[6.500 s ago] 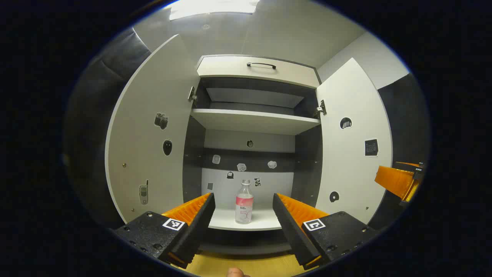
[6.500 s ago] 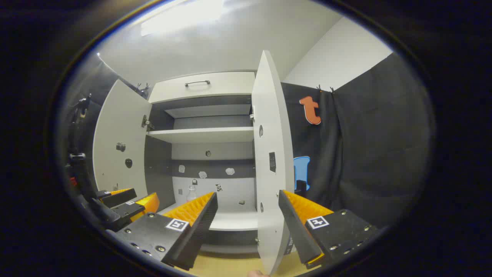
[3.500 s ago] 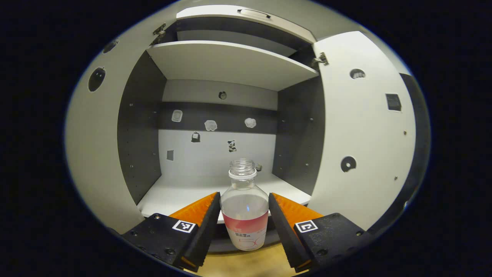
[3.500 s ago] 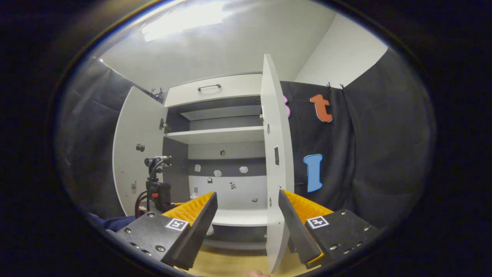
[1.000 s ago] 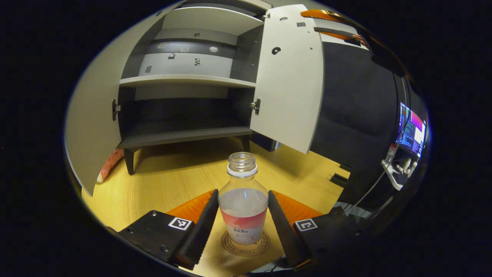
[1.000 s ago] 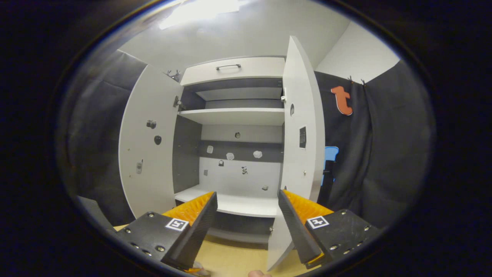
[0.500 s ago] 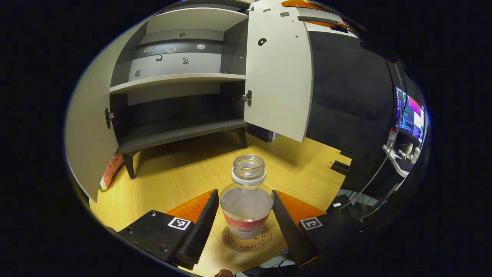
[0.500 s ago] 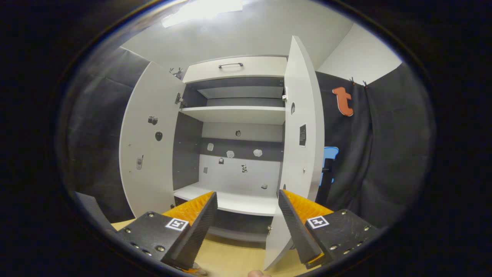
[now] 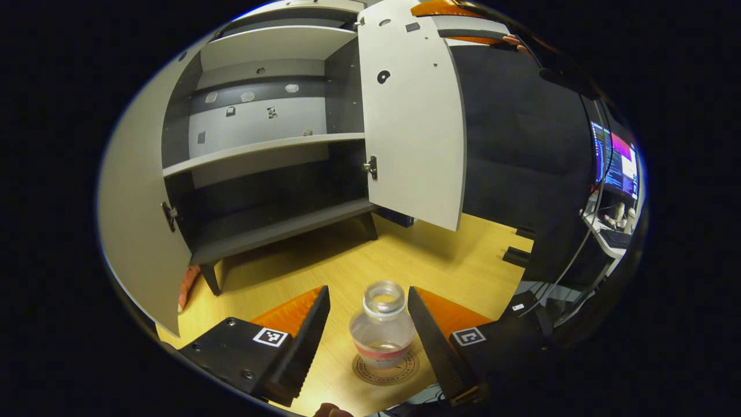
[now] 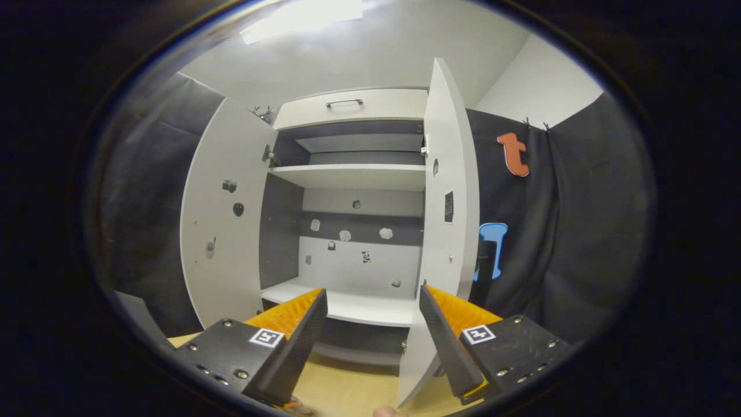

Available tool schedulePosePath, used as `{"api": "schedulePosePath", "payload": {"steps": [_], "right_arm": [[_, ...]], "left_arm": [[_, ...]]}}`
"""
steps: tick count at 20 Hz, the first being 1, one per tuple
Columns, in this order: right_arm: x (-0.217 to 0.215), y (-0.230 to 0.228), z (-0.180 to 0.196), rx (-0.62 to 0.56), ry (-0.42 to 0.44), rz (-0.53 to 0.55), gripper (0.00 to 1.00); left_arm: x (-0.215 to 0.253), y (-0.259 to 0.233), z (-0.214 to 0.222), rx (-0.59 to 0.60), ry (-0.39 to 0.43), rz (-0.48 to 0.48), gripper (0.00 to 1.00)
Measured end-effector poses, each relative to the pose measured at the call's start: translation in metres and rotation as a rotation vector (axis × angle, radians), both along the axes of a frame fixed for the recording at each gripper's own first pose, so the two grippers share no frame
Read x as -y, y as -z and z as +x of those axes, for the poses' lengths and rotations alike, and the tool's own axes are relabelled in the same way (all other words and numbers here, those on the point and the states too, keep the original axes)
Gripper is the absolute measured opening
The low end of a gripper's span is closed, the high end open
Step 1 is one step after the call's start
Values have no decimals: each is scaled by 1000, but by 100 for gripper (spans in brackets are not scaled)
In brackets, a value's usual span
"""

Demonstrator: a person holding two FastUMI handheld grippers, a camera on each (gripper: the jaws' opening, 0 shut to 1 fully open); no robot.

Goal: Grasp the bottle in the cabinet with the left hand and place it on the coaster, then close the right door with the right hand and the left door with the left hand.

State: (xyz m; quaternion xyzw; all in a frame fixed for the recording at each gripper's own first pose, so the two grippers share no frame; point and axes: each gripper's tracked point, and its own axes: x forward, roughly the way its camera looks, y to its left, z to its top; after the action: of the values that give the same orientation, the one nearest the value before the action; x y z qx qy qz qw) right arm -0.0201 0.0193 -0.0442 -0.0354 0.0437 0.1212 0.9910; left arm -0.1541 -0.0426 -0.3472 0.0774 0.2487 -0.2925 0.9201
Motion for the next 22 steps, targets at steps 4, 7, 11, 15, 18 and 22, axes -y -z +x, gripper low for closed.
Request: {"api": "schedulePosePath", "payload": {"steps": [4, 7, 11, 15, 18, 22], "right_arm": [[10, -5, -2, 16, 20, -1, 96], [25, -8, 0, 32, 57, -14, 96], [49, -18, 2, 69, 117, -32, 96], [78, -30, 9, 104, 183, -35, 96], [116, -37, 17, 136, 302, -43, 96], [150, -38, 29, 140, 400, -33, 96]], "left_arm": [[7, -31, 15, 32, -21, -32, 94], [12, -64, 36, 89, -45, -35, 94], [22, -115, 72, 181, -60, -45, 94], [26, -168, 106, 283, -105, -57, 97], [24, -206, 123, 382, -134, -23, 98], [22, -236, 129, 431, -200, -29, 98]]}}
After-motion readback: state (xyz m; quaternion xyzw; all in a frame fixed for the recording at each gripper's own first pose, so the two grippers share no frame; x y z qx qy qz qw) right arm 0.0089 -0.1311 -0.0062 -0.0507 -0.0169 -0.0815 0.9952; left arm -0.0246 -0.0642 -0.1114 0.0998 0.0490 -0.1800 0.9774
